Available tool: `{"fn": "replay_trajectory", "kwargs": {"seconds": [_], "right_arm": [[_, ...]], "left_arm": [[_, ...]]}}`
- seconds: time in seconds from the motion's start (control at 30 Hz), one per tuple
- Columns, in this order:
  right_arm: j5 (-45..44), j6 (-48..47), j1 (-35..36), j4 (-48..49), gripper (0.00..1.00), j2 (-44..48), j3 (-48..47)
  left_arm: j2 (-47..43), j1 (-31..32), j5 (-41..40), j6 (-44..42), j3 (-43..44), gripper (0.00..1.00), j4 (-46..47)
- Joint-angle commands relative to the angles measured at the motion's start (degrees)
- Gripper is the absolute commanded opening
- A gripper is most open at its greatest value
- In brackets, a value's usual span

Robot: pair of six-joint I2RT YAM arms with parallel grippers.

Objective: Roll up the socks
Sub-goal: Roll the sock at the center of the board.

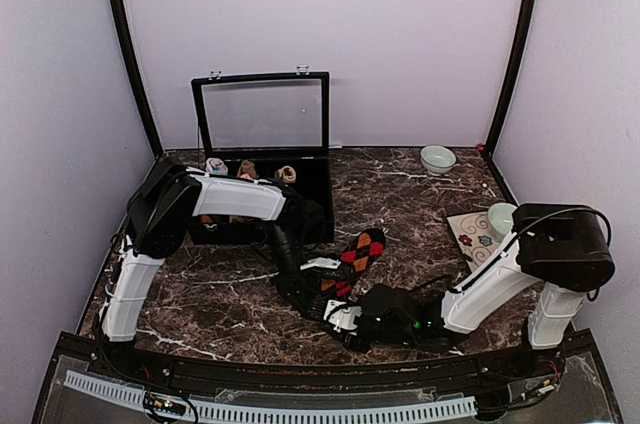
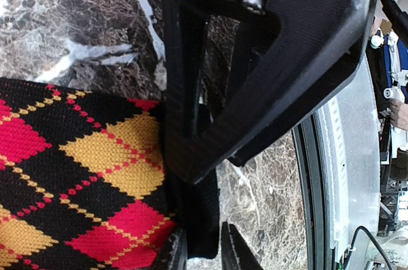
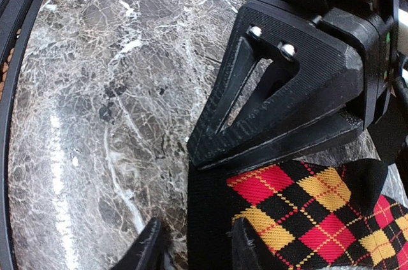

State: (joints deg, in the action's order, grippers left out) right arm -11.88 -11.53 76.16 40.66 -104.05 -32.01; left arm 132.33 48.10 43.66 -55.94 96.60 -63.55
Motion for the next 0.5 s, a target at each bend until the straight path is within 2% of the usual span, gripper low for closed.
{"fn": "replay_trajectory", "kwargs": {"seconds": [0.0,0.1,0.13,0.47], "right_arm": [[1.7,0.7,-0.6,-2.6,0.29,-1.1,0.0],[4.2,0.7,-0.6,-4.8,0.12,-1.3,-0.2],[4.8,0.7,-0.5,-5.6,0.10,-1.6,-0.5],[4.1,3.2,-0.7,-9.1,0.08,-4.2,-0.9]], "left_arm": [[3.7,0.3,-7.1,-0.5,-0.9,0.19,-0.6],[3.8,0.3,-7.3,0.5,-0.7,0.22,0.1],[3.8,0.3,-7.3,0.5,-0.6,0.22,0.2],[3.5,0.3,-7.4,0.8,0.0,0.26,-0.4]]}}
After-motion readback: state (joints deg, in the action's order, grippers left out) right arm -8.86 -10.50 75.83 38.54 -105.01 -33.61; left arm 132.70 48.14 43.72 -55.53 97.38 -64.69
